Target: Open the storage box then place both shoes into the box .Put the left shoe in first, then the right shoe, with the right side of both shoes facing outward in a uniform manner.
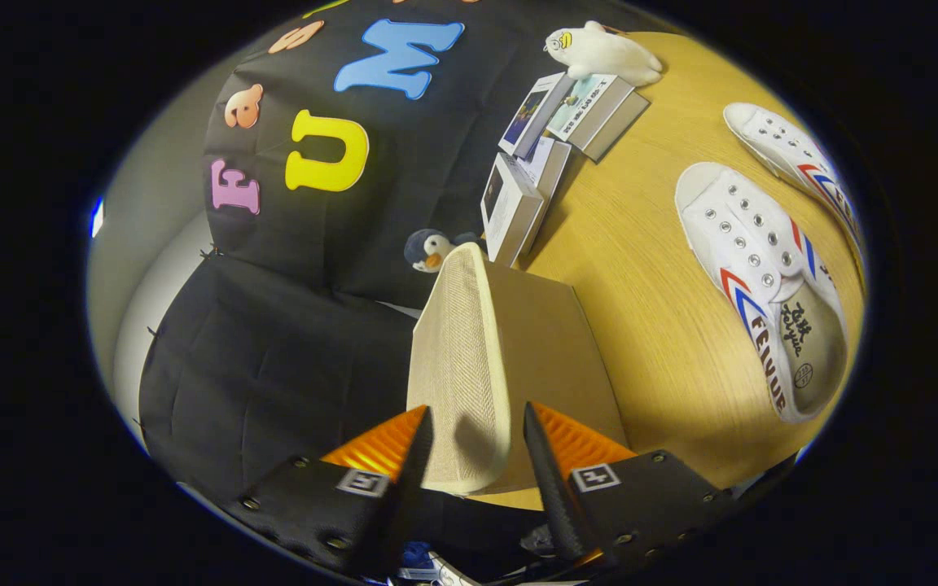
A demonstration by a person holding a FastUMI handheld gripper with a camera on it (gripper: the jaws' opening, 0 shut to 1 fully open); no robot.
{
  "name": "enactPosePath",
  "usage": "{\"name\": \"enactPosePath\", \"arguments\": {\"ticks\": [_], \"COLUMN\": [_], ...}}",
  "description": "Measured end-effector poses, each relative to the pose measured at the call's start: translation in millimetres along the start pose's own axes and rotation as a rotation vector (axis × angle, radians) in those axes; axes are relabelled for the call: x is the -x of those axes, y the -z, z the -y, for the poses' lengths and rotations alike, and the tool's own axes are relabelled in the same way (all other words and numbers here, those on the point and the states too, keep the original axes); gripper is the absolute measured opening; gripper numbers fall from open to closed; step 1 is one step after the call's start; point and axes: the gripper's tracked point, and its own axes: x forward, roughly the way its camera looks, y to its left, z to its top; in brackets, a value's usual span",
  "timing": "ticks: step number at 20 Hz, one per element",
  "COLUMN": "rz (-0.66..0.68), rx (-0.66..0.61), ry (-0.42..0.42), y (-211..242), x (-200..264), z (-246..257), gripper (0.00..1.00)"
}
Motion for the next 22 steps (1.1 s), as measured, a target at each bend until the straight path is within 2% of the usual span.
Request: {"name": "enactPosePath", "arguments": {"ticks": [2,5,6,7,8,11,14,22], "rz": [-0.003,-0.037,-0.018,0.002,-0.014,-0.04,-0.032,-0.035], "rx": [-0.036,-0.014,-0.01,-0.022,-0.023,0.008,0.018,0.195], "ry": [-0.017,-0.037,-0.052,-0.069,-0.079,-0.09,-0.144,-0.2], "y": [-3.0,-0.6,-1.9,-11.5,-9.6,-9.8,-16.3,-6.7], "x": [0.8,1.5,-16.9,5.6,4.2,8.9,14.7,13.5], "z": [-3.0,-6.5,-12.0,-9.3,-16.4,-28.1,-59.8,-139.4], "gripper": [0.29,0.29,0.29,0.15,0.0,0.0,0.0,0.0]}}
